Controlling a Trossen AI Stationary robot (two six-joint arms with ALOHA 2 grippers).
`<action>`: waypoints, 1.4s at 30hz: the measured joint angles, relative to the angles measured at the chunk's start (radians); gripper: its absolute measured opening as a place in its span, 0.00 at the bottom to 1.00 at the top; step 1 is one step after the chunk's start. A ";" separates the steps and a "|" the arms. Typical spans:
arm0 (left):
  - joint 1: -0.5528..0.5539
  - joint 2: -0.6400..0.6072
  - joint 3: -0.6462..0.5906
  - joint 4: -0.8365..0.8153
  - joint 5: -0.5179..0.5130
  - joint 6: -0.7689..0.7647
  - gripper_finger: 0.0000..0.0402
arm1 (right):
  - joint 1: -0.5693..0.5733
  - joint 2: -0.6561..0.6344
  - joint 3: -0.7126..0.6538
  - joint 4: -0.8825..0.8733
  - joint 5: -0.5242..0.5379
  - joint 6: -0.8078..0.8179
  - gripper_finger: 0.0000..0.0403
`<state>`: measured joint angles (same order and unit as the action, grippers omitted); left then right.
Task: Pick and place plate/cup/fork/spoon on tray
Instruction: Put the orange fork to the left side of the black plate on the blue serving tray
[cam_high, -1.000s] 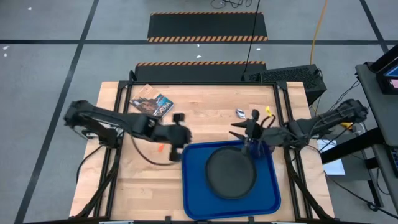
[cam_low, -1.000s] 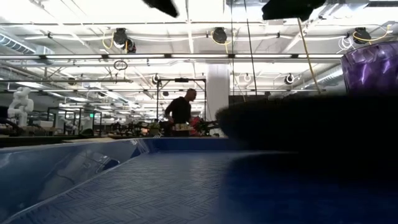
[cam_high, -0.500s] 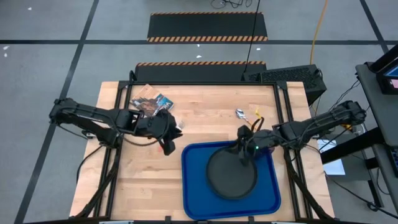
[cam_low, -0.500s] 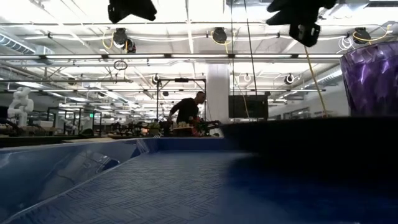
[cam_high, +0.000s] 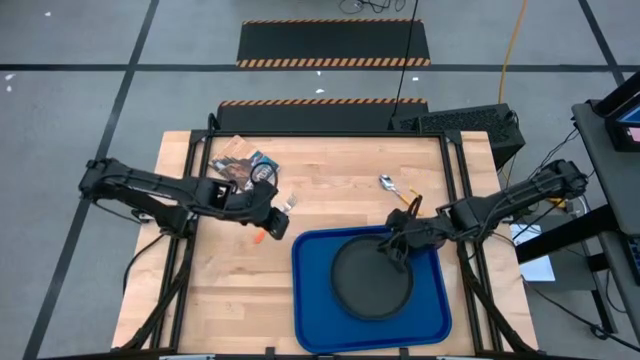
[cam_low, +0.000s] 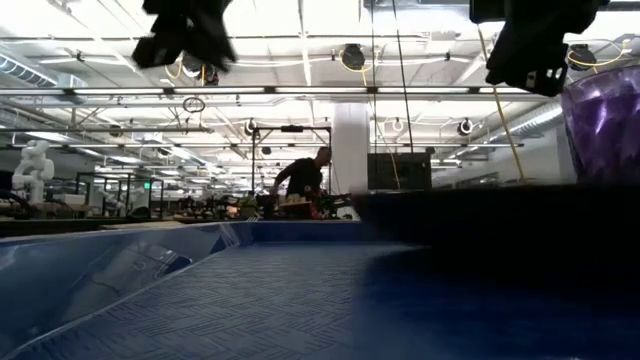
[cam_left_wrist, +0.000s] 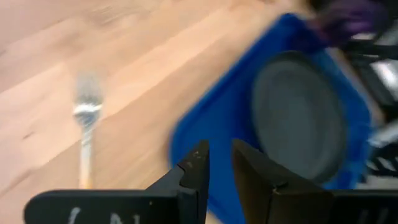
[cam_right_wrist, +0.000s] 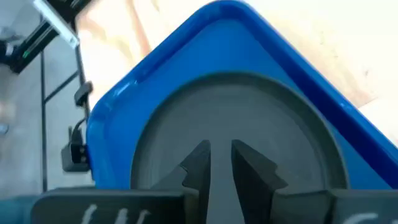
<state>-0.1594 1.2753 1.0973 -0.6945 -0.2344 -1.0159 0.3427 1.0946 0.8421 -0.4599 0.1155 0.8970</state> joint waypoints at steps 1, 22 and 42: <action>0.012 0.000 -0.010 -0.028 0.000 -0.025 0.17 | 0.007 0.000 0.000 0.001 0.017 0.015 0.14; 0.162 0.001 -0.279 -0.059 0.103 0.076 0.54 | 0.060 0.000 0.034 0.024 0.068 0.322 0.14; 0.221 0.102 -0.281 0.024 0.133 0.101 0.52 | -0.098 -0.010 0.273 -0.118 0.066 0.094 0.14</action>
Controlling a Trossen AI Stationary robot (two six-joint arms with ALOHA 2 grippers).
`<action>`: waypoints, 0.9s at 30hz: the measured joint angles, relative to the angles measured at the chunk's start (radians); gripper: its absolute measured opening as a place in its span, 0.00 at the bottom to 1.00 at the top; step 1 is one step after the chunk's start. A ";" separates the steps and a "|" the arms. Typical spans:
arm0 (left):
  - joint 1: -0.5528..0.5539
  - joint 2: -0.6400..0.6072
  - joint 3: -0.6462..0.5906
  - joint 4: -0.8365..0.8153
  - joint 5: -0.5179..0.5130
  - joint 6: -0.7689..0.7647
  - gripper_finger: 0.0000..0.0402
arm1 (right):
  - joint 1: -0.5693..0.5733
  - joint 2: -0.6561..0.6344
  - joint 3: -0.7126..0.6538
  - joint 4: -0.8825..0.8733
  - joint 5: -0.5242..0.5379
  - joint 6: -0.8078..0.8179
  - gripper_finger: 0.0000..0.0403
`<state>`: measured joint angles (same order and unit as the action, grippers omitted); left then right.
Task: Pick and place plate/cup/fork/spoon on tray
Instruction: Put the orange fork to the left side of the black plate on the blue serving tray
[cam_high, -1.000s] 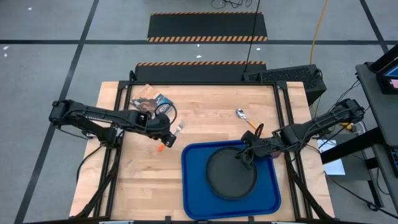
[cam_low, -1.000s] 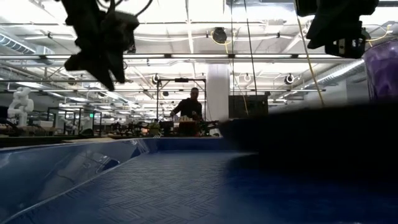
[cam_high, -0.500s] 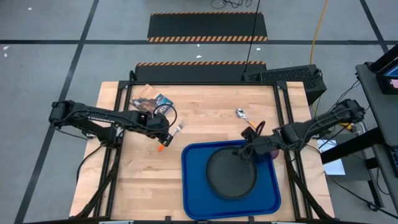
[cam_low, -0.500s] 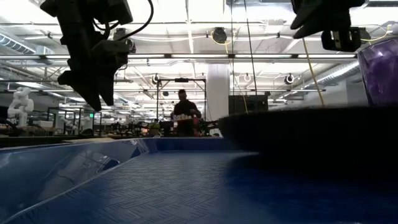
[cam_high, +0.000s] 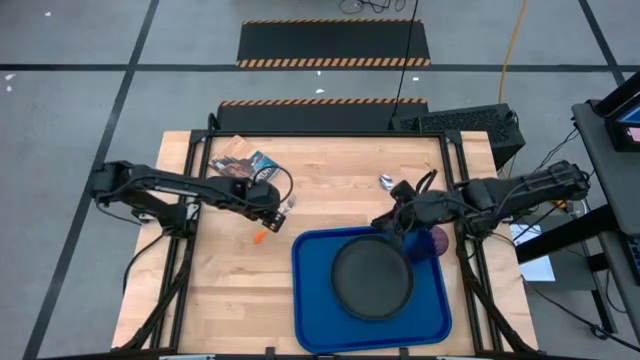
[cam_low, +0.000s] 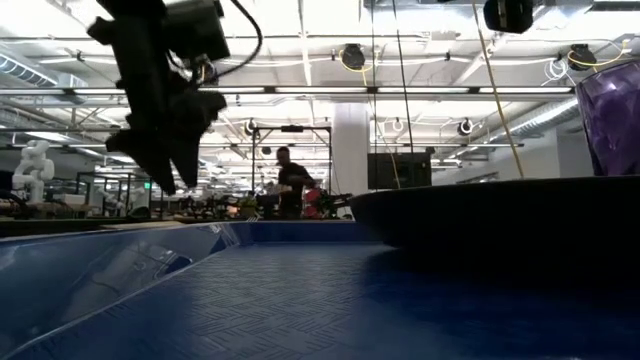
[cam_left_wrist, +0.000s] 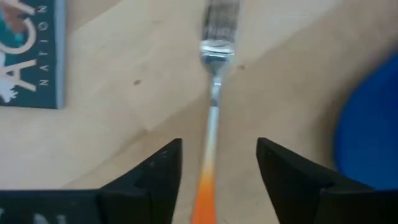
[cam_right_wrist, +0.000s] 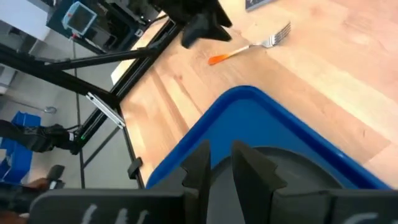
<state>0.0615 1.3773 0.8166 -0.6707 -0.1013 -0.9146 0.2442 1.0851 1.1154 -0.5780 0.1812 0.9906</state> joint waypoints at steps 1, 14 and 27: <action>0.008 0.020 0.000 0.008 0.000 0.000 0.55 | -0.003 -0.001 0.005 -0.002 -0.002 -0.012 0.14; 0.051 0.195 0.000 0.156 0.004 0.028 0.76 | -0.015 -0.038 0.006 -0.063 -0.110 -0.044 0.14; 0.048 0.286 0.005 0.234 -0.034 0.146 0.49 | -0.017 -0.053 0.006 -0.094 -0.104 -0.072 0.14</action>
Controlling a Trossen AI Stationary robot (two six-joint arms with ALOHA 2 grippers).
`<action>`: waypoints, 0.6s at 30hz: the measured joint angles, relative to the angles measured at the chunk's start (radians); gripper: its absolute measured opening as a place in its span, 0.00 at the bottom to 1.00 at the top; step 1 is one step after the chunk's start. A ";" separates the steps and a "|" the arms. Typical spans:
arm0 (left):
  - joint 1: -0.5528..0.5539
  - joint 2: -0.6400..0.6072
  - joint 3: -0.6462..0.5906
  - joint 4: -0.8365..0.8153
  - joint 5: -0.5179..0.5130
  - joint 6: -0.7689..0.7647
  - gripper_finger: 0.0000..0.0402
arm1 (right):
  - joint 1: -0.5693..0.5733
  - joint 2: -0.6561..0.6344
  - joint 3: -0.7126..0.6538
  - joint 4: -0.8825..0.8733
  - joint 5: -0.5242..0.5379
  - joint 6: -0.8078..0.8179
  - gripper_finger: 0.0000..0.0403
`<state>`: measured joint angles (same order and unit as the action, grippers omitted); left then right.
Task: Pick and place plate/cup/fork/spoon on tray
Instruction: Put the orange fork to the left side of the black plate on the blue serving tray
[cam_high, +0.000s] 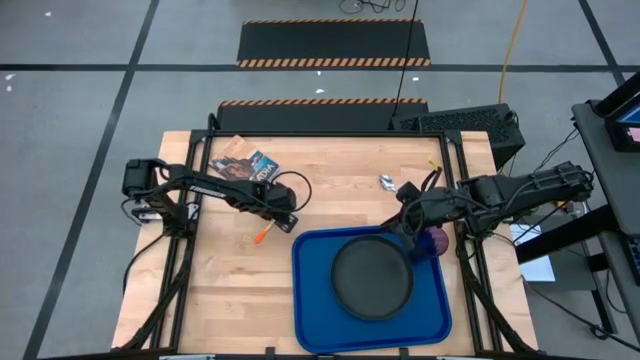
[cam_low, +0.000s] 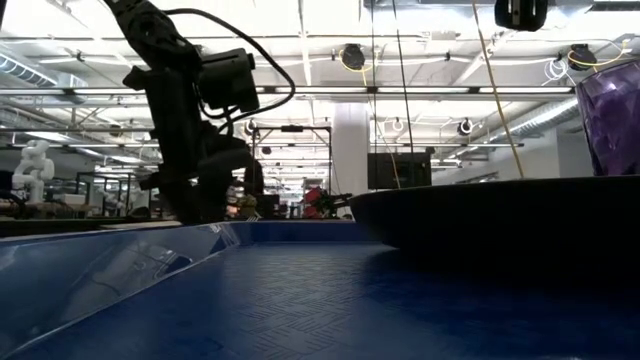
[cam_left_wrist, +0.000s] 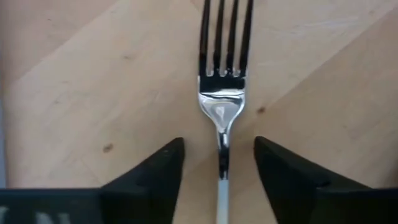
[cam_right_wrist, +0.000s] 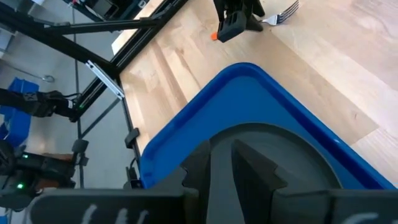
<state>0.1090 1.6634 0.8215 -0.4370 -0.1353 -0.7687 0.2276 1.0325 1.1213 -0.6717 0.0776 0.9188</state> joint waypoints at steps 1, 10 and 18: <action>0.000 0.000 -0.001 0.002 -0.010 0.001 0.45 | 0.000 0.000 0.000 -0.002 0.000 0.000 0.14; -0.003 0.003 0.002 0.034 -0.013 0.001 0.06 | -0.004 0.000 0.000 -0.001 0.031 -0.040 0.14; -0.005 -0.043 0.007 0.029 0.060 -0.045 0.03 | -0.006 -0.030 0.000 -0.049 0.031 -0.096 0.14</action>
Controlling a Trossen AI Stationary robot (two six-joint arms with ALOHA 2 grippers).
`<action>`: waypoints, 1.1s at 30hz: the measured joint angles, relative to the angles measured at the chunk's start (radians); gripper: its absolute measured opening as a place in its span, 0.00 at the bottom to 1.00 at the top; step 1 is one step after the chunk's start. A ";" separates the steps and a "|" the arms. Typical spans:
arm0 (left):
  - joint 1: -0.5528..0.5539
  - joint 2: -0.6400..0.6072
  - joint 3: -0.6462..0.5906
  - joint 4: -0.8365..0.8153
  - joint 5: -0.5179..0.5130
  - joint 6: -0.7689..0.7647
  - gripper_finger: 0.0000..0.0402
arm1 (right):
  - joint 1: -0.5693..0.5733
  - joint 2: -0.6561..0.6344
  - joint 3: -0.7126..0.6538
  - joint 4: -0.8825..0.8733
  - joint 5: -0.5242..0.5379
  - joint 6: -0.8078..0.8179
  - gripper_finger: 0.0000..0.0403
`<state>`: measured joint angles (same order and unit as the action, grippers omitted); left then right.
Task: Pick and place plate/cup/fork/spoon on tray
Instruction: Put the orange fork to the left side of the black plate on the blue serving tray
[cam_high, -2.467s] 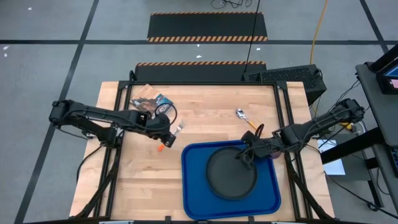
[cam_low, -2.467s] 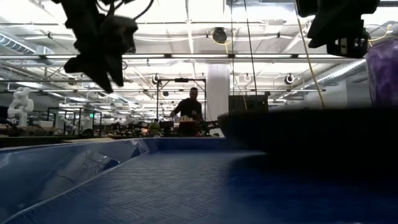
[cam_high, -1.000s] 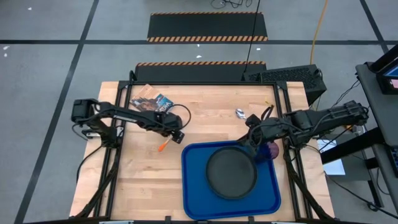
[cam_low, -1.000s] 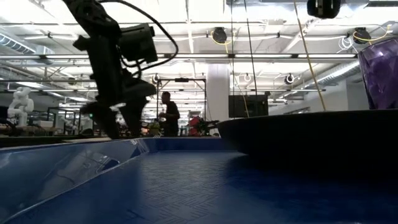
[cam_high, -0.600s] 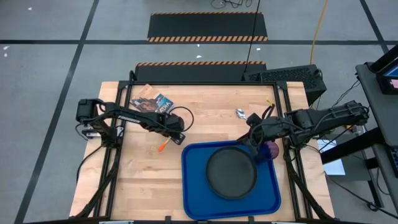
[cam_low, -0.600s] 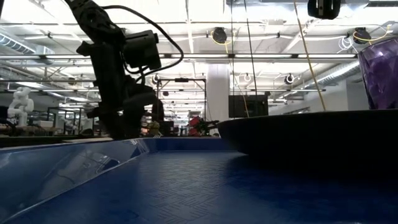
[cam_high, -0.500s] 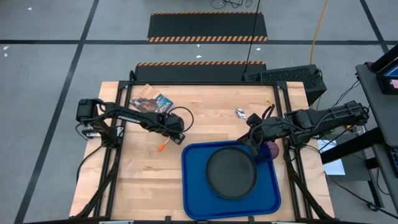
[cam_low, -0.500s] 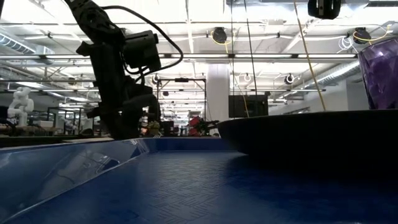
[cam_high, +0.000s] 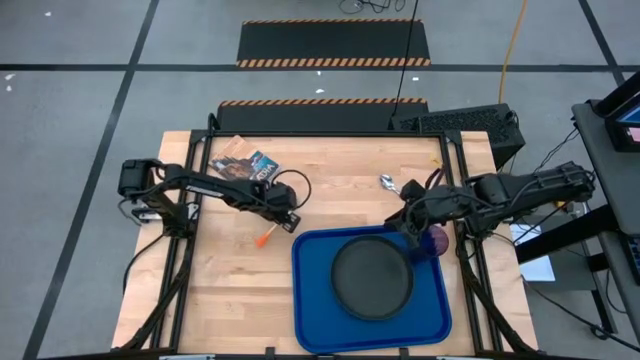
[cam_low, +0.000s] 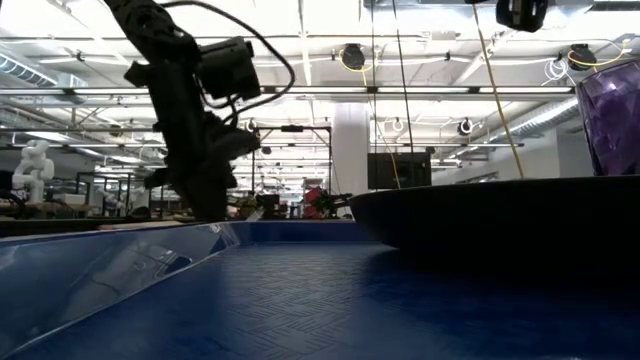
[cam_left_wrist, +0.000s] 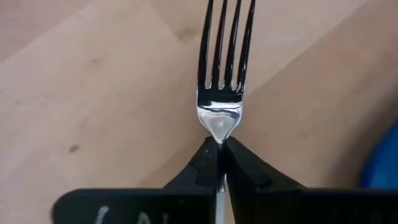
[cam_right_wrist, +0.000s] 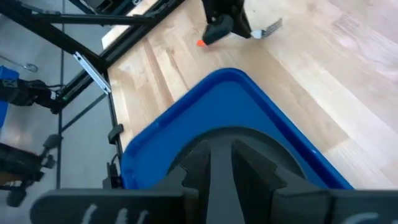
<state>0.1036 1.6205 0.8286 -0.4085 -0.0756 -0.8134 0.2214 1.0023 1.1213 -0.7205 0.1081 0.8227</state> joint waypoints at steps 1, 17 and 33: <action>-0.001 -0.001 0.012 -0.008 0.013 -0.015 0.03 | 0.000 -0.011 0.000 -0.017 0.001 -0.001 0.14; -0.151 -0.090 0.462 -0.349 -0.077 -0.222 0.02 | -0.014 -0.185 -0.036 -0.256 0.206 -0.047 0.14; -0.490 0.089 0.540 -0.128 -0.291 -0.812 0.02 | -0.013 -0.225 -0.074 -0.232 0.233 -0.141 0.14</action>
<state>-0.3861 1.7094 1.3689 -0.5366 -0.3664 -1.6252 0.2081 0.7770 1.0470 -0.9525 0.3416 0.6817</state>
